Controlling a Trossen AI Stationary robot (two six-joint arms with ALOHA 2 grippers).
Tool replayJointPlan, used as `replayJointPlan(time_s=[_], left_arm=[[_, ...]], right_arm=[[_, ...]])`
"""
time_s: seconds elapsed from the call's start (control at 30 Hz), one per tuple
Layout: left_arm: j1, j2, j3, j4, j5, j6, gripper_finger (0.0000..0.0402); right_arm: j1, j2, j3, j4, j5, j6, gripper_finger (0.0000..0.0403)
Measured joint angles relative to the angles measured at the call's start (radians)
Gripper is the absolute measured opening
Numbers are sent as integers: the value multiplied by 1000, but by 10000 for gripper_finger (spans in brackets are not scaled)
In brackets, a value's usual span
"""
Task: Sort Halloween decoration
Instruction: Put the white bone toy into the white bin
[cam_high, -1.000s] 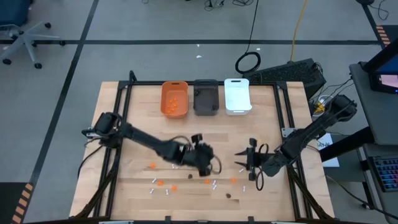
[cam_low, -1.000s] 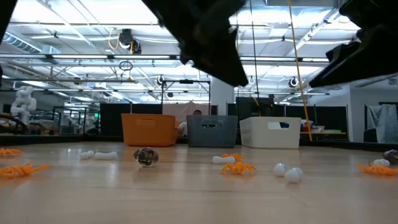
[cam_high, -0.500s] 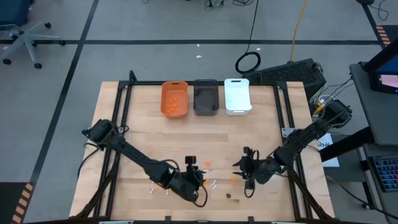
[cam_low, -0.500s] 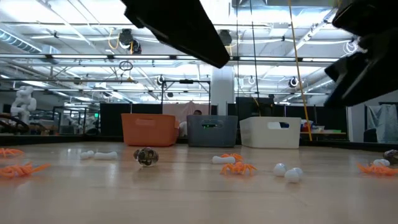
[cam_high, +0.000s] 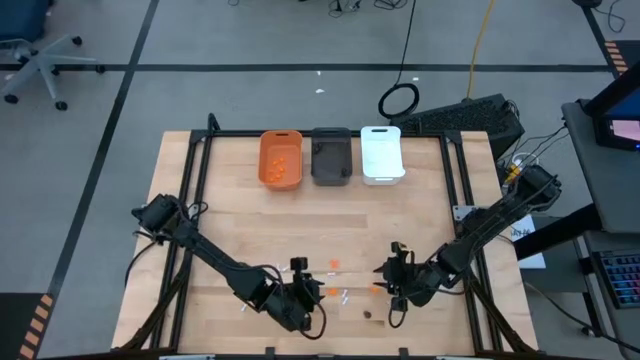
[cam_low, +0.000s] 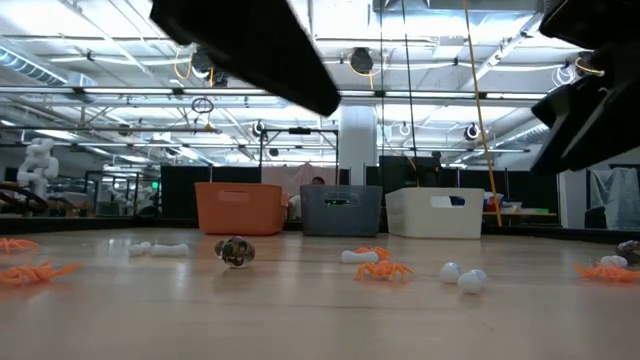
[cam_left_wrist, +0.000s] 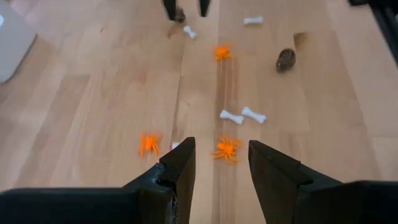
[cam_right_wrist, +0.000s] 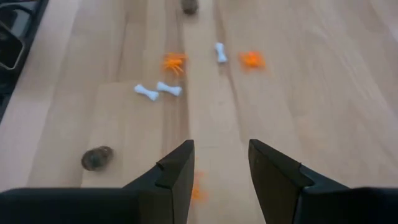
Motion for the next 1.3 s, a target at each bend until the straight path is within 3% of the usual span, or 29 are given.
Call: replayJointPlan(time_s=[0.2,0.3,0.4,0.6,0.73,0.9,1.1,1.3], left_arm=[[0,0,-72,37,7,10,147],[-8,0,-79,-102,11,-54,147],[-40,-33,-81,-276,-57,-165,147],[-66,-125,-121,-441,-71,-251,147],[-65,-207,-231,-412,-56,-334,147],[-64,-277,-396,-192,-4,-333,147],[-43,-304,-538,-45,43,-368,149],[-30,-366,-628,118,92,-268,173]], right_arm=[[-14,123,0,237,-4,-123,137],[-16,159,0,309,-8,-166,137],[-16,172,0,337,-19,-180,137],[-19,184,0,361,-4,-252,137],[-25,184,0,362,3,-282,137],[-25,184,0,365,3,-307,137],[-25,184,0,364,-5,-333,137],[-25,184,0,364,-29,-344,137]])
